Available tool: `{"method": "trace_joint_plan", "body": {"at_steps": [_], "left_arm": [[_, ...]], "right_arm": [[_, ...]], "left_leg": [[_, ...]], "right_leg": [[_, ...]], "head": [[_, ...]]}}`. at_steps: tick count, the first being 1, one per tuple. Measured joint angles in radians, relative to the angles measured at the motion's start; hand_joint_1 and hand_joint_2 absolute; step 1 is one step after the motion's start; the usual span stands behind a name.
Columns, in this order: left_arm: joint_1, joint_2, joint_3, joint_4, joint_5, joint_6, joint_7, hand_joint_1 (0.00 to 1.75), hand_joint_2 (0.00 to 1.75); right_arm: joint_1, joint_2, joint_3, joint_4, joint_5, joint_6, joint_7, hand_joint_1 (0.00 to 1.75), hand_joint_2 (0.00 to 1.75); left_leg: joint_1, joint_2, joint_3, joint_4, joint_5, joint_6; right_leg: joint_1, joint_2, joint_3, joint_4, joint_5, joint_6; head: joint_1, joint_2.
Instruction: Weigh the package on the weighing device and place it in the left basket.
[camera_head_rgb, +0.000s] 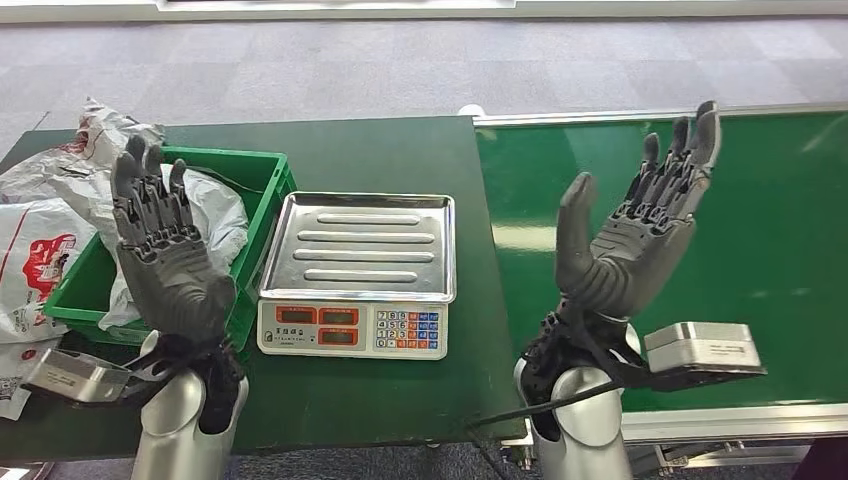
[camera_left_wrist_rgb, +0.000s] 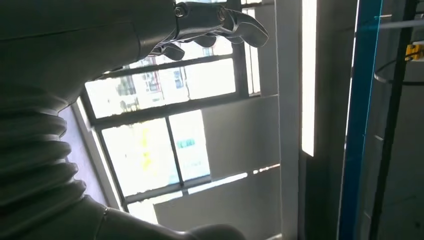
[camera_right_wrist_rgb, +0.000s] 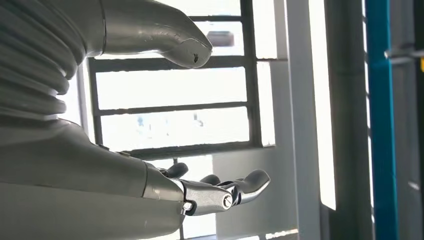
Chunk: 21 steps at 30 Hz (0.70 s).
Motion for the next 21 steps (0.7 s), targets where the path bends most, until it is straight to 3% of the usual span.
{"method": "trace_joint_plan", "body": {"at_steps": [7, 21], "left_arm": [[0.083, -0.007, -0.081, -0.033, 0.008, -0.028, -0.023, 0.0, 1.75], [0.099, -0.012, -0.089, -0.047, 0.006, -0.043, -0.023, 0.0, 1.75]], "right_arm": [[0.075, -0.028, 0.016, 0.015, 0.017, -0.056, -0.026, 0.0, 1.75], [0.092, -0.051, 0.033, 0.07, 0.059, -0.133, -0.059, 0.0, 1.75]], "left_leg": [[0.0, 0.0, 0.0, 0.0, -0.002, 0.001], [0.0, 0.0, 0.0, 0.0, -0.001, 0.001]], "right_leg": [[0.0, 0.0, 0.0, 0.0, -0.001, 0.0], [0.0, 0.0, 0.001, 0.0, -0.001, 0.0]], "head": [[0.0, 0.0], [0.0, 0.0]]}}
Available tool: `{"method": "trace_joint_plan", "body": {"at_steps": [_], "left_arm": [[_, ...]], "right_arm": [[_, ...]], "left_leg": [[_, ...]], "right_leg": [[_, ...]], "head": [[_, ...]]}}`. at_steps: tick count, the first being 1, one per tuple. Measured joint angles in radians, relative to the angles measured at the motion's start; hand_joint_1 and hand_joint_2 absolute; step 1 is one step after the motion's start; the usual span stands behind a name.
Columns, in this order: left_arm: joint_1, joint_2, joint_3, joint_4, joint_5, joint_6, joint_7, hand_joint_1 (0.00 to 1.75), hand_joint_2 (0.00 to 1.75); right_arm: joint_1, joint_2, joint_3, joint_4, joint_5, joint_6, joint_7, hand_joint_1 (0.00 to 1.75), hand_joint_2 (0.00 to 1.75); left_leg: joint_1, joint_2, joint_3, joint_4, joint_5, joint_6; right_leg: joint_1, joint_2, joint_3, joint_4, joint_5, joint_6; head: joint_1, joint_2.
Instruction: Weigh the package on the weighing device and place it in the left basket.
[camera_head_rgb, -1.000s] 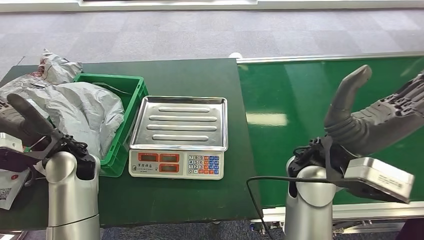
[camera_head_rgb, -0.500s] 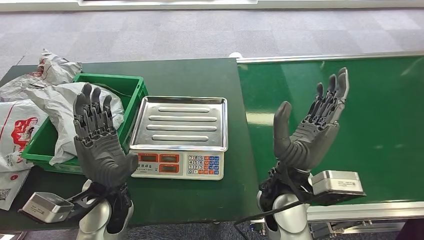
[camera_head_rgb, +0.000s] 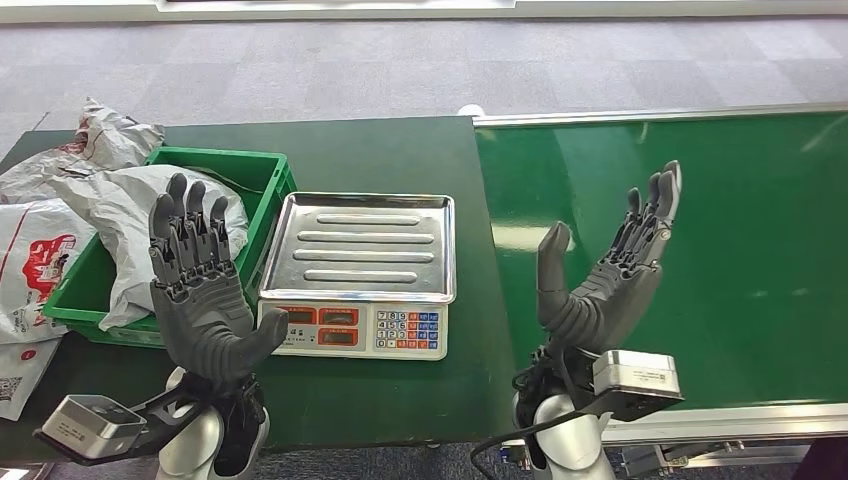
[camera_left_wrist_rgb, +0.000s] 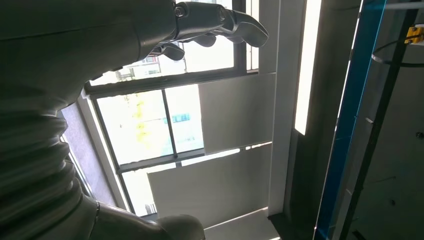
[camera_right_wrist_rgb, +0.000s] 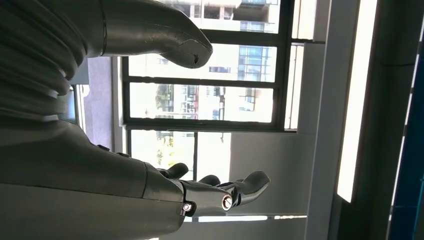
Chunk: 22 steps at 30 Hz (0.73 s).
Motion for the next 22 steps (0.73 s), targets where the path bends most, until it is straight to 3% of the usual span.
{"method": "trace_joint_plan", "body": {"at_steps": [15, 16, 19, 20, 21, 22], "left_arm": [[0.0, 0.0, -0.002, 0.0, -0.001, 0.0, 0.0, 0.0, 1.75], [0.0, 0.0, -0.002, 0.0, -0.001, 0.0, 0.0, 0.12, 1.75], [0.0, 0.0, -0.003, 0.002, 0.0, -0.001, -0.001, 1.43, 1.75], [-0.001, 0.0, -0.003, 0.002, 0.0, -0.001, -0.001, 1.75, 1.75], [-0.001, 0.0, -0.003, 0.003, 0.002, -0.002, -0.002, 1.41, 1.75], [-0.001, 0.0, -0.003, 0.004, 0.002, -0.002, -0.002, 1.3, 1.75]], "right_arm": [[0.005, -0.007, 0.004, 0.012, -0.003, 0.0, -0.007, 0.0, 1.75], [0.005, -0.007, 0.005, 0.012, -0.004, 0.0, -0.007, 0.31, 1.75], [0.005, -0.009, 0.007, 0.012, -0.011, 0.0, -0.007, 1.62, 1.75], [0.005, -0.01, 0.009, 0.012, -0.015, 0.0, -0.007, 1.74, 1.75], [0.005, -0.011, 0.012, 0.012, -0.018, 0.0, -0.007, 1.33, 1.75], [0.005, -0.012, 0.014, 0.012, -0.019, 0.0, -0.007, 1.19, 1.75]], "left_leg": [[0.0, 0.0, 0.0, 0.0, 0.0, 0.0], [0.0, 0.0, 0.0, 0.0, 0.0, 0.0], [0.0, 0.0, 0.0, 0.0, 0.0, 0.0], [0.0, 0.0, 0.0, 0.0, 0.0, 0.0], [0.0, 0.0, 0.0, 0.0, 0.0, 0.0], [0.0, 0.0, 0.0, 0.0, 0.0, 0.0]], "right_leg": [[0.0, 0.0, 0.0, 0.0, 0.0, 0.0], [0.0, 0.0, 0.0, 0.0, 0.0, 0.0], [0.0, 0.0, 0.0, 0.0, 0.0, 0.0], [0.0, 0.0, 0.0, 0.0, 0.0, 0.0], [0.0, 0.0, 0.0, 0.0, 0.0, 0.0], [0.0, 0.0, 0.0, 0.0, 0.0, 0.0]], "head": [[0.0, 0.0], [0.0, 0.0], [0.0, 0.0], [0.0, 0.0], [0.0, 0.0], [0.0, 0.0]]}}
